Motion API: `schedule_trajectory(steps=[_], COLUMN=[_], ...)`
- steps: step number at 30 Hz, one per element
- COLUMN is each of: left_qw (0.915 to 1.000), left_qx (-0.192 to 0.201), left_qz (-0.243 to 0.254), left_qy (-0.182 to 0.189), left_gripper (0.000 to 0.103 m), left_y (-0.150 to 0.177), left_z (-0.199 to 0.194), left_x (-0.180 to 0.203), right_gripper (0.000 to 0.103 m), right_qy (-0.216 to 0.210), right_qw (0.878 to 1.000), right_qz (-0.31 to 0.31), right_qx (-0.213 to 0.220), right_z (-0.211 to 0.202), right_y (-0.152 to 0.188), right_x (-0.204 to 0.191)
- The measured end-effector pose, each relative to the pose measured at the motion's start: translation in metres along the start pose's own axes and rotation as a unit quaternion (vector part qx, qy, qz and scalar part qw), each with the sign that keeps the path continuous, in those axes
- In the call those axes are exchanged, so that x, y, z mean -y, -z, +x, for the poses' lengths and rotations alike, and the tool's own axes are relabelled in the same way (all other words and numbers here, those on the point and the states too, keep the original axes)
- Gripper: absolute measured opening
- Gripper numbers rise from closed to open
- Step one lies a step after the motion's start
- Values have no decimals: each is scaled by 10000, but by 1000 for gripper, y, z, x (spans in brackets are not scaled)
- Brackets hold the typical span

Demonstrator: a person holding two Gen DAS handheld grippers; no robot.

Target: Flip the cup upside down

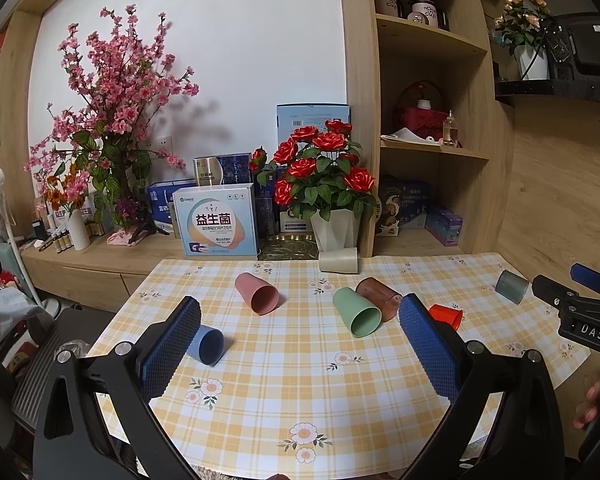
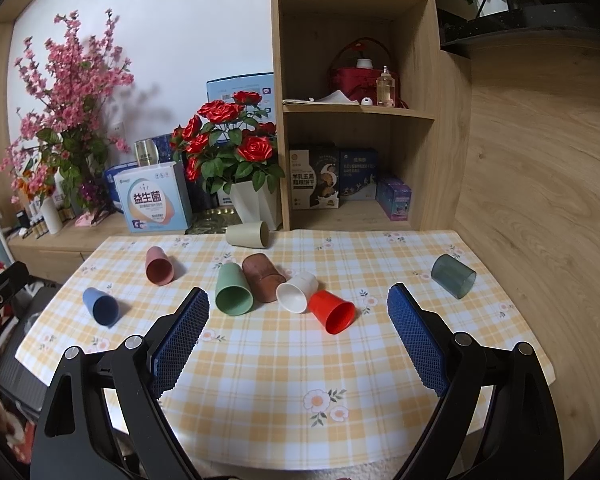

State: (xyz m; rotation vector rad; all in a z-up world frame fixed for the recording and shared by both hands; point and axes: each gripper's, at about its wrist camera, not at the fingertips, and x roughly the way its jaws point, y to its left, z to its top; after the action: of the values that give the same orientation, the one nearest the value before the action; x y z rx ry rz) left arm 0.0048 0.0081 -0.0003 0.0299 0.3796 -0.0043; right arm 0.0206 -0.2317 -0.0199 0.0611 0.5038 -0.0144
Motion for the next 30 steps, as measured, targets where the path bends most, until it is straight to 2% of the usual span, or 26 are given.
schedule_trajectory(steps=[30], left_qw=[10000], left_qx=[2], left_qz=[0], left_qy=[-3], left_gripper=[97], left_y=[3], left_z=[0], left_x=[4], right_gripper=[88], right_qy=[-15], right_qw=[10000], right_qz=[1], right_qx=[-20], right_z=[2], right_y=[1], right_x=[1])
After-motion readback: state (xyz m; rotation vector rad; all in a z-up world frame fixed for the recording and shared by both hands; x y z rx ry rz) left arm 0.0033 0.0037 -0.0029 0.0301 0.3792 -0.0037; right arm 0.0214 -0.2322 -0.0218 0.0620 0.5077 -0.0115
